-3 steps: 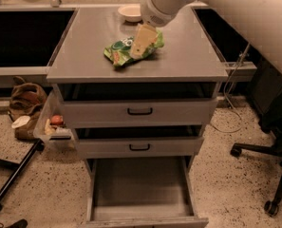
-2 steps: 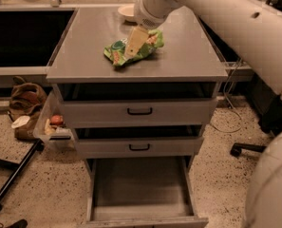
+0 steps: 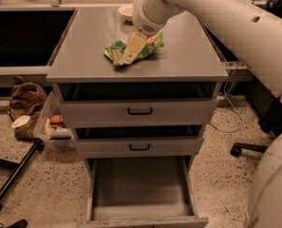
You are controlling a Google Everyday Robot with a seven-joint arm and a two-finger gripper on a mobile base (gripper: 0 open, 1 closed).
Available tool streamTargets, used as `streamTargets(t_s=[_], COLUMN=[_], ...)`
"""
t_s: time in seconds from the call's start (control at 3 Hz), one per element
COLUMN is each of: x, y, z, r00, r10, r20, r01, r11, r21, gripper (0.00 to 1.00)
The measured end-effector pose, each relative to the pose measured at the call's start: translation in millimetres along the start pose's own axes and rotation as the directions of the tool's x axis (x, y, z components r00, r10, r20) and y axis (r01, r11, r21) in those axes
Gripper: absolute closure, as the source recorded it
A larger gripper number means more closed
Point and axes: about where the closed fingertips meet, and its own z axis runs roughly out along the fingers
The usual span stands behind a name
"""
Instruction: Place green rice chip bag into bottom drawer
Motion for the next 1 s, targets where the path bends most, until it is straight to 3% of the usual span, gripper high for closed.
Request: streamTargets(t_s=[0.33,1.0], x=[5.5,28.9], y=[-10.4,-64.5], z=[5.9,42.6], r00=[1.000,0.997], r10=[0.001,-0.045], r20=[-0.005,-0.055], r01=[-0.001,0.048], r11=[0.9997,0.9976], r21=[0.026,0.049], gripper=[0.00,0.00])
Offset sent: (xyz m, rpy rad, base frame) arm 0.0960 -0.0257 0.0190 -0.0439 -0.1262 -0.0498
